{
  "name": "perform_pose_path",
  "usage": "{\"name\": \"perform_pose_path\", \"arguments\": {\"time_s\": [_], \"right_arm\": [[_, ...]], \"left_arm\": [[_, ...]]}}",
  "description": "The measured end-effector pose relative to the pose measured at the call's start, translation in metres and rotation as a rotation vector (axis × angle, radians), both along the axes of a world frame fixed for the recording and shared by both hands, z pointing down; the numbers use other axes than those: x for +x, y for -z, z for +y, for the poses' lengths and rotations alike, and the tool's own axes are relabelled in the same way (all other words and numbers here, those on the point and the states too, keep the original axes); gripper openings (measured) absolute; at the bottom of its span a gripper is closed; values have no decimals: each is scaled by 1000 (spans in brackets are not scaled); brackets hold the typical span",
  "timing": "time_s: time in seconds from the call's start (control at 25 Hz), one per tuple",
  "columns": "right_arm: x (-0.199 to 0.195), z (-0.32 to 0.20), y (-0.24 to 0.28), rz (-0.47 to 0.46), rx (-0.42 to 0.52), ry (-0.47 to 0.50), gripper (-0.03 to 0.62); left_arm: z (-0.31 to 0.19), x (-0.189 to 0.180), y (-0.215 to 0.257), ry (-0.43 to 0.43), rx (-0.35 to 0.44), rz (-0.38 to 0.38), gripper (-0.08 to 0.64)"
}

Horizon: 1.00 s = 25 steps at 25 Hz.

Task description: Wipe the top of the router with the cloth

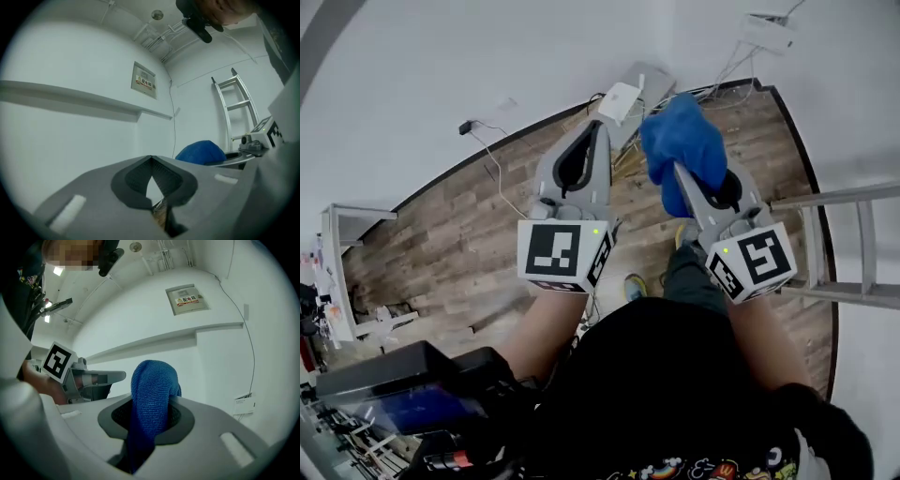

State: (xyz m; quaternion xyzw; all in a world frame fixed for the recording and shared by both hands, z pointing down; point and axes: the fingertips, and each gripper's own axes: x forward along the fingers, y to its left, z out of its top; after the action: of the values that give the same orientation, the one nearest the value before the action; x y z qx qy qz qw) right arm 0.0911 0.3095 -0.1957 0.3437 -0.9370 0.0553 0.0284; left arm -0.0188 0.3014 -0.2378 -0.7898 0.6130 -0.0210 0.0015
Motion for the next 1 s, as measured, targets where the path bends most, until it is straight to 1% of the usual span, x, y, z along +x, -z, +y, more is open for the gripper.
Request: {"name": "perform_pose_path", "arguments": {"time_s": [0.08,0.16,0.28,0.36,0.52,0.68,0.84,1.0], "right_arm": [[-7,21,21,-5,43,18,109],[-14,31,31,4,78,30,107],[-37,37,28,8,89,73,107],[-49,51,30,13,99,104,107],[-62,82,45,20,110,119,107],[-67,79,50,5,137,109,107],[-68,79,44,18,125,83,107],[-78,75,49,29,126,66,107]], "left_arm": [[30,-8,16,19,37,-9,1],[47,-15,22,39,67,-1,2],[61,-33,19,87,90,20,2],[76,-44,23,116,111,17,2],[114,-61,43,156,138,19,2],[115,-67,36,159,127,23,1],[112,-70,27,141,107,32,2],[103,-82,34,125,115,45,2]]}}
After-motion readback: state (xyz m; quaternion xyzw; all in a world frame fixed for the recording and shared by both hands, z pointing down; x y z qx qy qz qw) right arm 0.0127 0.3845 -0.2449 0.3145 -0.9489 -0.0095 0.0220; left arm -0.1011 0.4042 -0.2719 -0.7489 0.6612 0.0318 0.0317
